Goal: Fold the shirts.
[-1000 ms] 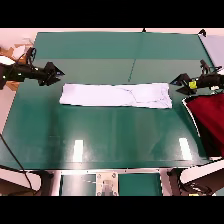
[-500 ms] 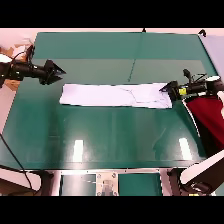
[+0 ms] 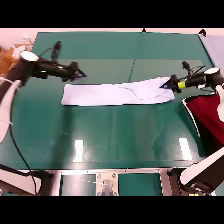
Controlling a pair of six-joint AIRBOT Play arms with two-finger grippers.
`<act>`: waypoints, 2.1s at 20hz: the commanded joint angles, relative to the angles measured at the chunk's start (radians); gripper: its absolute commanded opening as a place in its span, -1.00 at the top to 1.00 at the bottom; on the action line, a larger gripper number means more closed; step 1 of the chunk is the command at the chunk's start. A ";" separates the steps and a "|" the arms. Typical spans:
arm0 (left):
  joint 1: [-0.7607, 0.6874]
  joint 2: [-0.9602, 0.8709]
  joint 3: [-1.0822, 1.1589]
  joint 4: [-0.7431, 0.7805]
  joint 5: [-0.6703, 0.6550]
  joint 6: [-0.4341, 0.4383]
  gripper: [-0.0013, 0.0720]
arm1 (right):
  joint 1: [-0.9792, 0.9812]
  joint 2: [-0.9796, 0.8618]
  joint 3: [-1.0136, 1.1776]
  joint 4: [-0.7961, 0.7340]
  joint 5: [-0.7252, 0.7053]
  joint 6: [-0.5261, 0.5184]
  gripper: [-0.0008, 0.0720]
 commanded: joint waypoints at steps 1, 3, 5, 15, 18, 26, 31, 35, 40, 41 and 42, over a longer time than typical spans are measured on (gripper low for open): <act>-0.203 -0.028 -0.004 0.060 0.251 0.023 0.88 | 0.018 0.075 0.110 0.013 0.148 0.068 0.92; -0.320 -0.079 -0.004 0.079 0.388 0.023 0.88 | 0.041 0.134 0.151 0.023 0.196 0.109 0.92; -0.402 -0.153 0.009 0.074 0.449 0.013 0.88 | 0.072 0.196 0.175 0.048 0.220 0.123 0.92; -0.504 -0.369 0.167 0.042 0.388 -0.090 0.88 | 0.217 0.315 0.211 0.063 0.220 0.236 0.92; -0.457 -0.368 0.232 0.069 0.186 -0.078 0.88 | 0.230 0.316 0.211 0.064 0.220 0.259 0.92; -0.115 -0.231 0.547 0.813 -0.500 -0.250 0.88 | 0.468 0.302 0.208 0.063 0.039 0.328 0.92; 0.041 -0.147 0.536 0.911 -0.607 -0.248 0.88 | 0.762 0.156 0.208 0.063 -0.271 0.336 0.92; 0.100 -0.132 0.535 0.909 -0.629 -0.247 0.88 | 1.000 -0.048 0.209 0.061 -0.716 0.335 -0.24; 0.107 -0.131 0.535 0.908 -0.640 -0.238 0.88 | 0.935 -0.074 0.209 0.021 -0.703 0.335 -0.47; 0.107 -0.131 0.535 0.908 -0.639 -0.238 0.88 | 0.870 -0.052 0.209 0.008 -0.619 0.335 -0.36; 0.107 -0.131 0.535 0.909 -0.639 -0.238 0.88 | 0.803 -0.034 0.209 0.007 -0.542 0.336 -0.34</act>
